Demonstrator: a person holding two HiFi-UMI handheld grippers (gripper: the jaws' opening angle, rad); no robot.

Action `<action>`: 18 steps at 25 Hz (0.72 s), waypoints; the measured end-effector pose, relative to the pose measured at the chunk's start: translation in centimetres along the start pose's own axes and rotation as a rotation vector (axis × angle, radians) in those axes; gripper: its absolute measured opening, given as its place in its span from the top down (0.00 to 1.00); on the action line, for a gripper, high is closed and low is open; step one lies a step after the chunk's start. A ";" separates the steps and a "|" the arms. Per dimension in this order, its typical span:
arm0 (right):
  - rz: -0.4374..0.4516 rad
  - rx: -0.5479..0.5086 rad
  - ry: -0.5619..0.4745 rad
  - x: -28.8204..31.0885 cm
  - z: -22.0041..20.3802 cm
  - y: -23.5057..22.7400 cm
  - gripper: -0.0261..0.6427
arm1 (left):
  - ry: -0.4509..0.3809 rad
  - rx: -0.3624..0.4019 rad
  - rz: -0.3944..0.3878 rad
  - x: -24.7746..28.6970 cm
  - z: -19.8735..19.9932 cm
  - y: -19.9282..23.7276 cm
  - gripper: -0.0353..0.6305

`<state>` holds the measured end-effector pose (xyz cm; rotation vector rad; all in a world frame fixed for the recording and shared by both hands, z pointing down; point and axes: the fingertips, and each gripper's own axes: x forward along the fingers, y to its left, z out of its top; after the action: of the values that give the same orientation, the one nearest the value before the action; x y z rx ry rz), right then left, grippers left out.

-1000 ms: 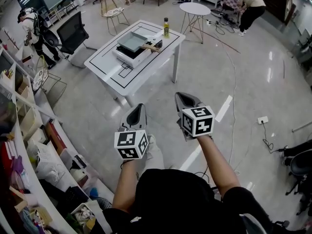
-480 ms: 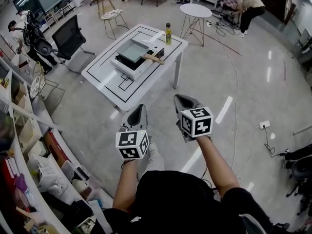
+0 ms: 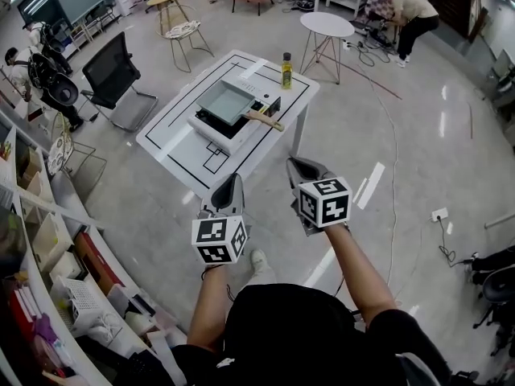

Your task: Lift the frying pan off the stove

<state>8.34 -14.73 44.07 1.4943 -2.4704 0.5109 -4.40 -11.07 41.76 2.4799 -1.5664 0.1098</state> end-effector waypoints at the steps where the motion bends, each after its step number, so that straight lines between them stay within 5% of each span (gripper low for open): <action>1: -0.001 -0.001 0.002 0.9 0.4 0.0 0.96 | 0.002 -0.002 -0.002 0.6 0.2 0.8 0.93; 18: -0.067 -0.017 0.038 13.3 4.6 0.2 0.96 | 0.022 -0.031 -0.061 8.8 2.0 11.7 0.93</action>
<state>2.02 -27.27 44.44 1.5408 -2.3807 0.5007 -11.17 -24.16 42.84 2.4916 -1.4710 0.1023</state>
